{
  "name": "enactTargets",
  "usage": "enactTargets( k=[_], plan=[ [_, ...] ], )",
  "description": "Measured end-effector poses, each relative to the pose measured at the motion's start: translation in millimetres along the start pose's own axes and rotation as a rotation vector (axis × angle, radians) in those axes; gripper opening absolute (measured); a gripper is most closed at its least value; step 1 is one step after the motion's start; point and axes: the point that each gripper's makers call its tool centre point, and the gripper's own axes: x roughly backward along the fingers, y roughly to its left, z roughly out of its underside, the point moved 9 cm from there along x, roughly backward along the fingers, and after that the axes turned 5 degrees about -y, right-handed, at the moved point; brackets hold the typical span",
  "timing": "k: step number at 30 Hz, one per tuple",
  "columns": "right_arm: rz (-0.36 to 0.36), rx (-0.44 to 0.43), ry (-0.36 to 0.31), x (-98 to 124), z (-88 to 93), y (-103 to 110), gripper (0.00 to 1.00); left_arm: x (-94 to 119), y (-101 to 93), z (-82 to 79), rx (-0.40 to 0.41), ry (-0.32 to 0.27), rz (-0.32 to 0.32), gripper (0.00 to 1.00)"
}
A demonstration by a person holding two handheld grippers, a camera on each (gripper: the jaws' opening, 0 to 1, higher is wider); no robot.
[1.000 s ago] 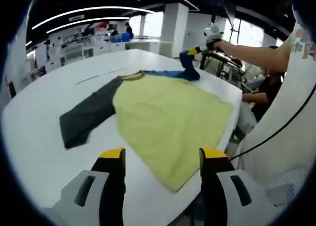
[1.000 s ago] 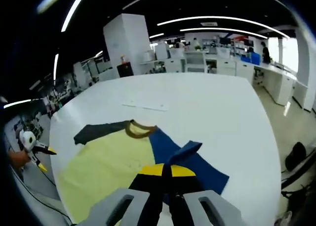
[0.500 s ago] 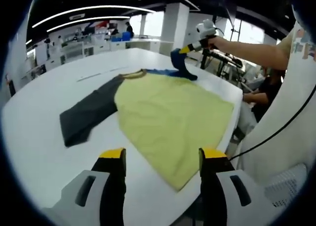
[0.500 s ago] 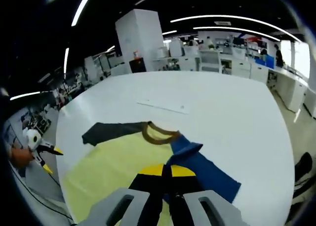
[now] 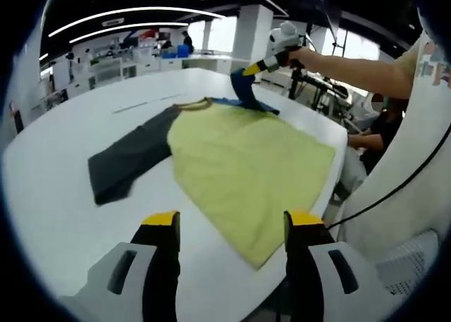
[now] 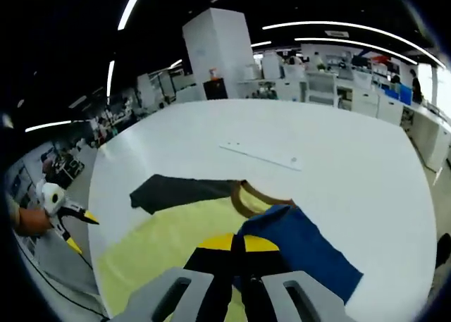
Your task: Fold the garment on the visible template until the final outline fits inside the template.
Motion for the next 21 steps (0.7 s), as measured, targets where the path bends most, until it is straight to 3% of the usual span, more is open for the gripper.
enactTargets(
  k=[21],
  plan=[
    [-0.099,0.01,0.027,-55,-5.9,44,0.0,2,3.9,2.1,0.012,-0.002,-0.009,0.57]
  ],
)
